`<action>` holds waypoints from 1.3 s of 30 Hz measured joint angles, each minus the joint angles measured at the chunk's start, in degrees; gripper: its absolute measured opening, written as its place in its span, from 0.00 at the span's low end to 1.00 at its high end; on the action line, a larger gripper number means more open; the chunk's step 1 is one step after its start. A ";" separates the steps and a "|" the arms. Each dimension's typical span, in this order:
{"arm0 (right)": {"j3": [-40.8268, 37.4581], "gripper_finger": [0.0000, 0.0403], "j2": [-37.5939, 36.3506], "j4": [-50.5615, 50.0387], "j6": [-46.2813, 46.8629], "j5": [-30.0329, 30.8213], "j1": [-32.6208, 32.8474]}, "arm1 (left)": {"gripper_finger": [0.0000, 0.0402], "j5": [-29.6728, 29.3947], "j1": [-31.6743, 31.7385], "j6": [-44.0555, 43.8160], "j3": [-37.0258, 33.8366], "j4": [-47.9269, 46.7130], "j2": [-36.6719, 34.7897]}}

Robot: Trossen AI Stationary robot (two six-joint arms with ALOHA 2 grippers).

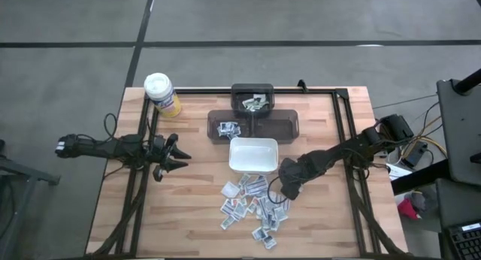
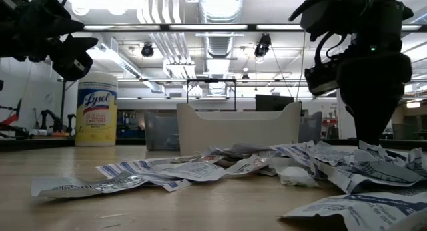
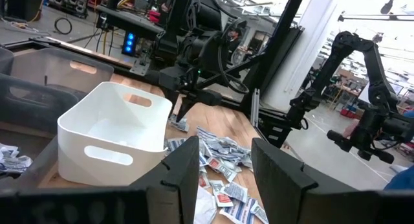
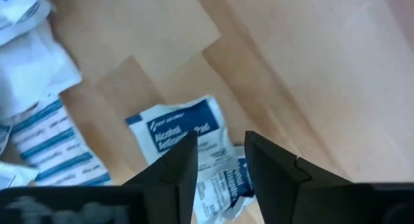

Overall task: Pick & Place First Aid Supplies
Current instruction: Put the alcohol pad into the left black bin

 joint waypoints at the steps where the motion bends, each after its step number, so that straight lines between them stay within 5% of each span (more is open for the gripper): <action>1: 0.02 0.32 0.00 -0.02 -0.42 -0.50 0.02 | 0.34 -0.01 0.00 -0.01 -0.01 0.00 0.00; 20: -1.30 0.30 1.06 -0.57 -1.33 2.25 -0.02 | 0.34 -0.01 0.01 0.03 -0.01 0.00 0.00; 39: -0.77 0.02 1.70 -1.49 0.84 1.96 -0.09 | 0.34 -0.01 0.01 0.03 0.00 0.00 0.00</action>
